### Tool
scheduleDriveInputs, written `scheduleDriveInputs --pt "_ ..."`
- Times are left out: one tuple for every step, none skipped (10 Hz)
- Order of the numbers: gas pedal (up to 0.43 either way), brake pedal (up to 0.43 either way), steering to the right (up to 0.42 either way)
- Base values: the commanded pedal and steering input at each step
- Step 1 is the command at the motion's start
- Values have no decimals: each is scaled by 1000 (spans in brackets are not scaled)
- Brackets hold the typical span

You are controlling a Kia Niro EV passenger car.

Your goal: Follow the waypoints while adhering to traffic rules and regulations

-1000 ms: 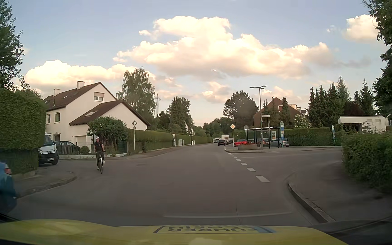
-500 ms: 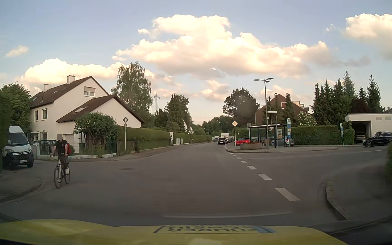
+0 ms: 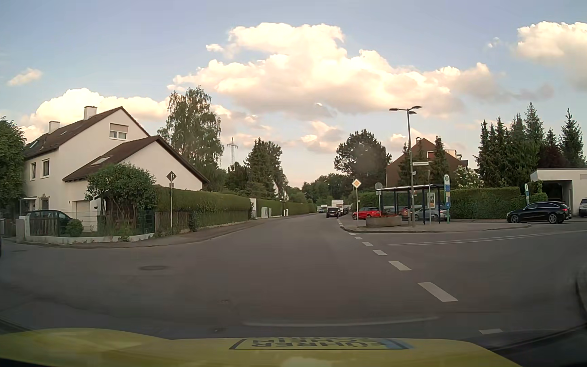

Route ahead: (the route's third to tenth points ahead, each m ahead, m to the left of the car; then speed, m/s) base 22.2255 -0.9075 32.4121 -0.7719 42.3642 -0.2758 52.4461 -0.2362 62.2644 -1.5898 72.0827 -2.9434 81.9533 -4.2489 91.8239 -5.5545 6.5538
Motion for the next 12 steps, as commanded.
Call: scheduleDriveInputs --pt "130 0 2" --pt "130 0 1" --pt "130 0 1" --pt "118 0 0" --pt "118 0 0" --pt "118 0 0" --pt "118 0 0" --pt "118 0 -1" --pt "118 0 -1" --pt "87 0 -1" --pt "79 0 -1" --pt "87 0 0"
